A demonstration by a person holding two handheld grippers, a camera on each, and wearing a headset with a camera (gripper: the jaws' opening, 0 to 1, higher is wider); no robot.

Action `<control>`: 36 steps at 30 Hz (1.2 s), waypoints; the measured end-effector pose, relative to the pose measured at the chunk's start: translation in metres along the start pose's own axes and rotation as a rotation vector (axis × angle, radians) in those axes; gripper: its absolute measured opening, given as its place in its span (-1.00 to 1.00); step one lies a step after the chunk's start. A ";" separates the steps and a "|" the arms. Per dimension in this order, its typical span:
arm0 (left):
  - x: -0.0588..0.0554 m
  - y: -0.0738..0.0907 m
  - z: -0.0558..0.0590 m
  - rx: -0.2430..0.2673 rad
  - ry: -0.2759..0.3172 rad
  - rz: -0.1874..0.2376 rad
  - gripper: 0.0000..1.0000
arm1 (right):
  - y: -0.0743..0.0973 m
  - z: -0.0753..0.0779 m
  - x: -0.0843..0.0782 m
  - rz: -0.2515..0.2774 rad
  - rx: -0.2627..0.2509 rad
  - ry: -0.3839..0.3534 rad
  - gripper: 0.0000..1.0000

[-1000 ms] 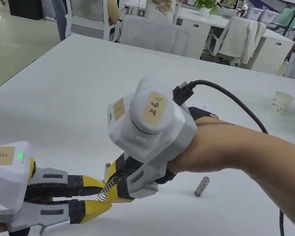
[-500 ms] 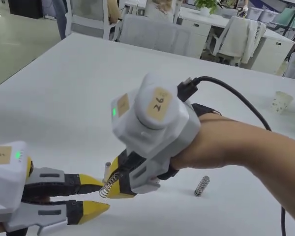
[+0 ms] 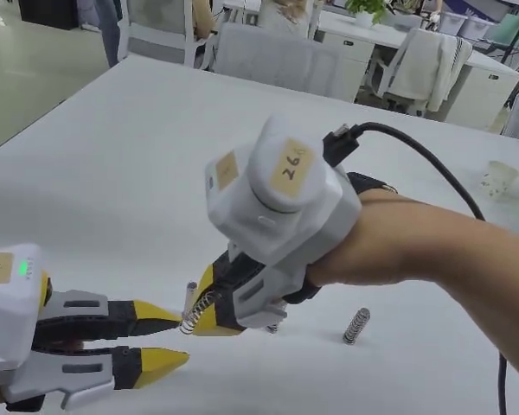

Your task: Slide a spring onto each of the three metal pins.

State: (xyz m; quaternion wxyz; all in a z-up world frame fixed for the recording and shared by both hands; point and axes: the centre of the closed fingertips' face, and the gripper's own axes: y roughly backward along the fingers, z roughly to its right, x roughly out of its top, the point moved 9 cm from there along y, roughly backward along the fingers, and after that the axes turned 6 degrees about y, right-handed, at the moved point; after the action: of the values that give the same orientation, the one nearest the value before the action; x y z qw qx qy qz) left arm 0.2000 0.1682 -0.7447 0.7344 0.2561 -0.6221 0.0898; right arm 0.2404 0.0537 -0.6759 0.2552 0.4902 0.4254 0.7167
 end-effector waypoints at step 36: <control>-0.008 0.010 -0.007 0.066 0.075 0.002 -0.23 | 0.017 0.036 -0.013 -0.074 -0.080 -0.008 -0.83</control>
State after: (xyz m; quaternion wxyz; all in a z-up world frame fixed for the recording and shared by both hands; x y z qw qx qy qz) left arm 0.1995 0.1816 -0.7508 0.7481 0.2762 -0.5912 0.1206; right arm 0.2796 0.0478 -0.6625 0.3025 0.4665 0.4132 0.7212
